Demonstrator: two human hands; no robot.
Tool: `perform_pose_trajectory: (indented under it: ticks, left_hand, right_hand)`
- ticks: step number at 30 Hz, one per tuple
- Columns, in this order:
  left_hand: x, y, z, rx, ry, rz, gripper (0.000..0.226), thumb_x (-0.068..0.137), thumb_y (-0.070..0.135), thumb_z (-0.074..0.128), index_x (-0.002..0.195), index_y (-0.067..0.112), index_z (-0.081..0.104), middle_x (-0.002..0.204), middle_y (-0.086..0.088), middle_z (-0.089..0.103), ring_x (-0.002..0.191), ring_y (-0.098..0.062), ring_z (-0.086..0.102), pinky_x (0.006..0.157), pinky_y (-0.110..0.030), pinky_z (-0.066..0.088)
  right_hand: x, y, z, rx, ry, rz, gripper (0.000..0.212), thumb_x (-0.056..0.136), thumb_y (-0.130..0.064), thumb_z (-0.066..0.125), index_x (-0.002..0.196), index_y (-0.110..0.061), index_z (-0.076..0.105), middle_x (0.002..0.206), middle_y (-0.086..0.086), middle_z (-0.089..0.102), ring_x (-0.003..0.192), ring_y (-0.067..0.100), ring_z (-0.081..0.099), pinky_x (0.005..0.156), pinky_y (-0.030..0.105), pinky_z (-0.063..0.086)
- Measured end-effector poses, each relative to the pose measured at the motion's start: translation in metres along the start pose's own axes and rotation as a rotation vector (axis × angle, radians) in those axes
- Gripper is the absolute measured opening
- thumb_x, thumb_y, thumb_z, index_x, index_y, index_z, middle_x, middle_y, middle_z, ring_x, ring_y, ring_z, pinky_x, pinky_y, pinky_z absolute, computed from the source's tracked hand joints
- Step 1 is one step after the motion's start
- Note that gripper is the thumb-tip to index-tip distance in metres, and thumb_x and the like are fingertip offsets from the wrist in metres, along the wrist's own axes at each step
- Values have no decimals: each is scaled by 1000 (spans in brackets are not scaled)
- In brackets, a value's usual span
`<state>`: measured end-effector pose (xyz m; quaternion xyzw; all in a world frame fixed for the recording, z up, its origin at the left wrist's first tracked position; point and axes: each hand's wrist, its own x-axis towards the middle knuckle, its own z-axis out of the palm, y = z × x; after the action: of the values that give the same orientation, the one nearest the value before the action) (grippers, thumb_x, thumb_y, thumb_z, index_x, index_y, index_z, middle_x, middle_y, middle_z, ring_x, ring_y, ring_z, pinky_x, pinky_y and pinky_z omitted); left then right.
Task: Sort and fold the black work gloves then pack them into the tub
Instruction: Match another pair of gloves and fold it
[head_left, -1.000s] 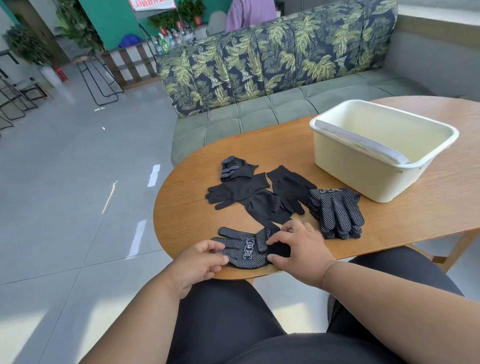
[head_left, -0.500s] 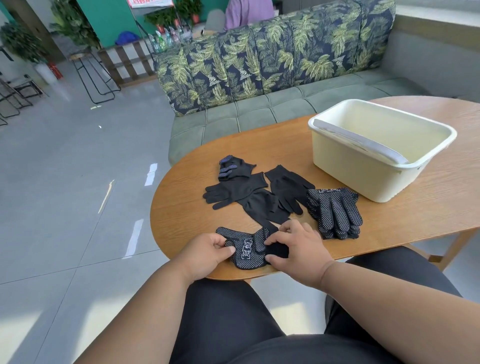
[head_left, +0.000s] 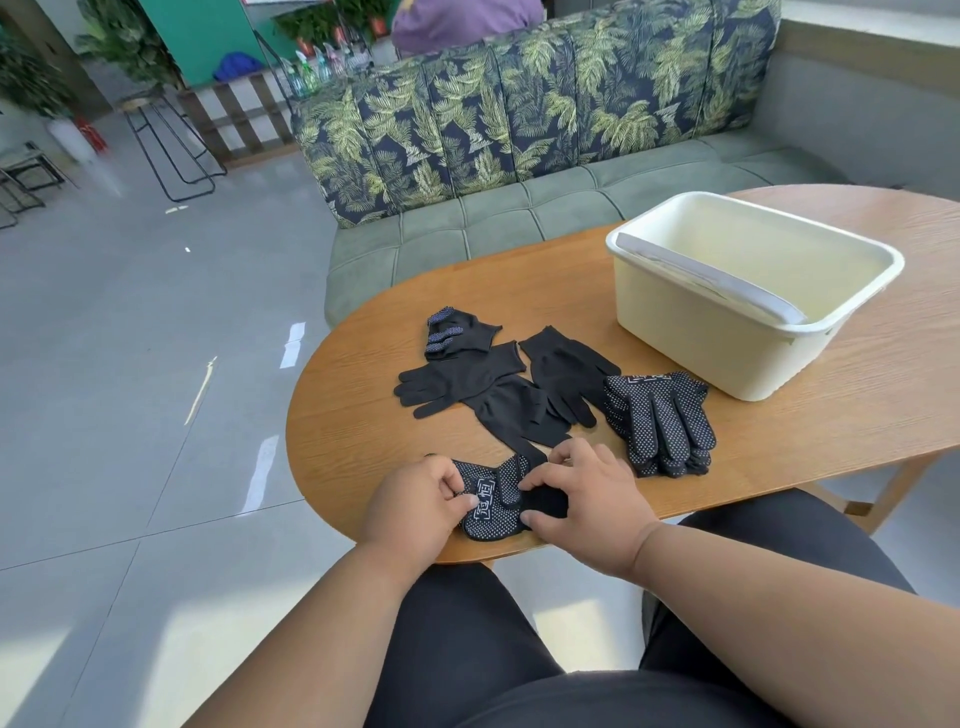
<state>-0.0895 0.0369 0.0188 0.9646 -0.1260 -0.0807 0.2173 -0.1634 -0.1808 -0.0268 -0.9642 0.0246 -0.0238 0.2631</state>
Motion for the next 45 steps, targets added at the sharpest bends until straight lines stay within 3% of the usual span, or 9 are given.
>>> perform_pose_trajectory:
  ticks: [3, 7, 11, 20, 27, 30, 35, 40, 45]
  left_hand:
    - [-6, 4, 4, 90, 14, 101, 2, 95, 33, 72, 95, 33, 73, 96, 14, 65, 88, -10, 63, 76, -28, 54]
    - [-14, 10, 7, 255, 30, 241, 37, 105, 40, 47, 140, 37, 57, 121, 10, 66, 114, -16, 55, 94, -33, 48]
    - [-29, 15, 10, 481, 22, 319, 55, 100, 63, 33, 152, 43, 39, 122, 4, 57, 120, -22, 45, 106, -40, 34]
    - [-35, 20, 23, 569, -1, 282, 66, 92, 77, 30, 144, 37, 44, 122, 0, 48, 118, -24, 39, 107, -43, 33]
    - [-41, 26, 23, 504, 22, 261, 45, 95, 69, 41, 124, 37, 51, 118, 3, 51, 115, -23, 44, 102, -41, 37]
    - [-40, 20, 19, 400, 38, 268, 28, 102, 52, 40, 120, 38, 57, 115, 10, 58, 112, -18, 49, 99, -37, 39]
    - [-42, 7, 9, 8, 17, 214, 26, 106, 41, 46, 93, 30, 65, 92, 15, 59, 96, -12, 51, 86, -34, 44]
    - [-38, -7, 11, -336, -64, 9, 34, 106, 50, 46, 94, 29, 70, 94, 6, 66, 93, -11, 61, 87, -42, 53]
    - [-25, -4, 15, -456, 36, -150, 27, 100, 51, 56, 91, 27, 66, 85, 7, 71, 84, -15, 67, 78, -45, 59]
  right_hand:
    - [0, -2, -1, -12, -5, -6, 44, 82, -73, 56, 120, -53, 62, 122, -14, 43, 117, 14, 41, 106, 41, 38]
    - [-2, -3, -5, -22, -29, -20, 51, 80, -70, 58, 128, -52, 57, 125, -13, 43, 118, 15, 41, 106, 41, 36]
    - [-6, -2, -14, -56, -87, -80, 63, 74, -65, 57, 134, -48, 46, 126, -11, 41, 116, 16, 41, 105, 40, 37]
    - [3, -4, -20, -212, -116, -109, 34, 86, -33, 53, 118, -35, 62, 111, -3, 54, 104, 23, 55, 89, 37, 48]
    - [4, -7, -17, -108, 162, -269, 23, 84, -40, 52, 97, -32, 70, 112, -8, 62, 102, 22, 57, 89, 41, 46]
    - [0, -17, -22, 35, 139, -319, 23, 88, -43, 57, 104, -29, 66, 122, -9, 61, 110, 17, 56, 97, 37, 44]
    - [-7, -20, -26, 245, -37, -210, 53, 82, -48, 67, 132, -37, 52, 125, -20, 56, 114, 0, 54, 98, 19, 42]
    - [2, -28, -16, 454, -102, -37, 8, 92, -34, 71, 97, -31, 66, 72, -13, 64, 66, 3, 57, 62, 17, 42]
    - [21, -37, -5, 479, -87, 118, 11, 94, -38, 69, 94, -29, 63, 72, -7, 63, 64, 6, 55, 65, 27, 50]
